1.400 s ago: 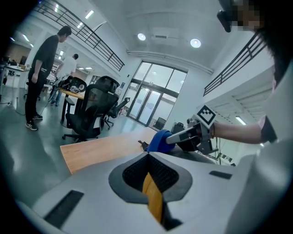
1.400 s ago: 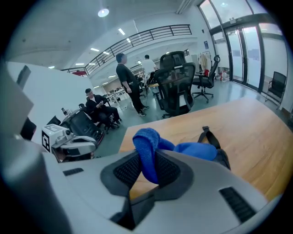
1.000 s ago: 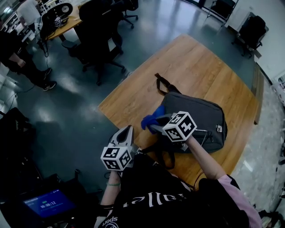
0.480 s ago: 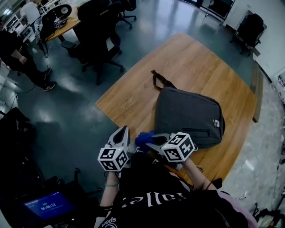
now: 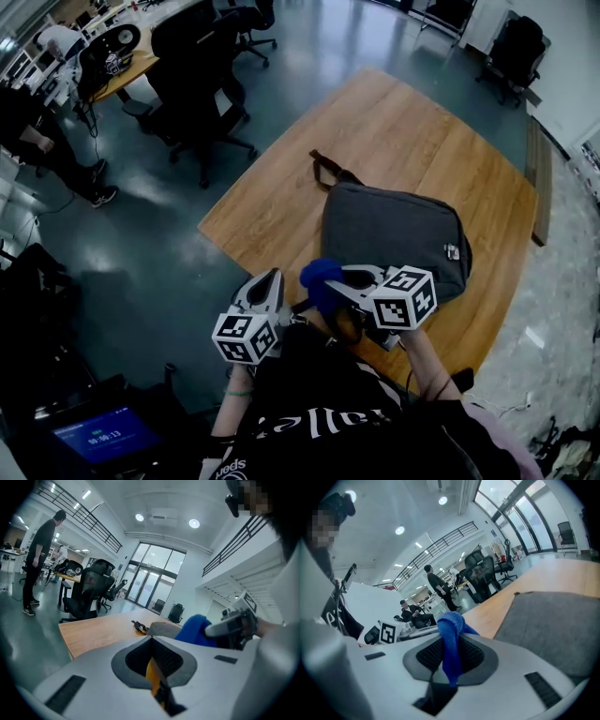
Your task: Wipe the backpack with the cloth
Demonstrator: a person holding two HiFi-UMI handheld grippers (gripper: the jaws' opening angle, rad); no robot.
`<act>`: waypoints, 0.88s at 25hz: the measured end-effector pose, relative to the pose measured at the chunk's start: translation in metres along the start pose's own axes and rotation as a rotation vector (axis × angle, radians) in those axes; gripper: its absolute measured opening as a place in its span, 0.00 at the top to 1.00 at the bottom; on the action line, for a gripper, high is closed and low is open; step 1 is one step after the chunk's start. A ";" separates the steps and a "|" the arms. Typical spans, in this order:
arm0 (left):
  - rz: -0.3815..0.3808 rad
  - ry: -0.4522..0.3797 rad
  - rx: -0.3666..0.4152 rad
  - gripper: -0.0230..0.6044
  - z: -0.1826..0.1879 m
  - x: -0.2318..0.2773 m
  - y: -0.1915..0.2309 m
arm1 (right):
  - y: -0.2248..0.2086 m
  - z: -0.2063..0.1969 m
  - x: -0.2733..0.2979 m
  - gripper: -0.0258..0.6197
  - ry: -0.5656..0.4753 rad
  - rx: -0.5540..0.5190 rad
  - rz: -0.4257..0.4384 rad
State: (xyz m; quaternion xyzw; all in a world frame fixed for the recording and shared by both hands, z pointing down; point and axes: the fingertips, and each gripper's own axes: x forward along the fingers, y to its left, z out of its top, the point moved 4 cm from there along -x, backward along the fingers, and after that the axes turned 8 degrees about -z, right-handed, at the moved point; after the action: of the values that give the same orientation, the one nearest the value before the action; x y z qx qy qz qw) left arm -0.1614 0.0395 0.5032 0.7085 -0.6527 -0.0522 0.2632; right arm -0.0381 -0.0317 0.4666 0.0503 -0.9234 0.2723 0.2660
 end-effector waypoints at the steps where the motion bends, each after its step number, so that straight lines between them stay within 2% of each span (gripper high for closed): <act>1: -0.009 0.006 0.004 0.97 0.000 0.002 -0.003 | -0.006 0.014 -0.005 0.86 -0.026 -0.014 -0.012; 5: -0.040 0.032 0.022 0.97 0.000 0.008 -0.013 | -0.040 0.068 -0.021 0.86 -0.112 -0.063 -0.088; 12: -0.078 0.051 0.039 0.97 0.005 0.018 -0.023 | -0.115 0.157 -0.040 0.86 -0.218 -0.175 -0.317; 16: -0.092 0.067 0.039 0.97 0.003 0.024 -0.027 | -0.146 0.177 -0.031 0.86 -0.153 -0.324 -0.436; 19: -0.094 0.072 0.036 0.97 0.004 0.029 -0.019 | -0.154 0.167 -0.004 0.86 -0.045 -0.421 -0.430; 22: -0.091 0.073 0.036 0.97 0.003 0.029 -0.016 | -0.151 0.137 0.013 0.86 0.031 -0.425 -0.391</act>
State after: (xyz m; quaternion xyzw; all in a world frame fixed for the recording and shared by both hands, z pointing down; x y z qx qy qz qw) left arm -0.1444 0.0106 0.5016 0.7436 -0.6104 -0.0264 0.2716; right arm -0.0768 -0.2318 0.4476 0.1662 -0.9284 0.0170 0.3319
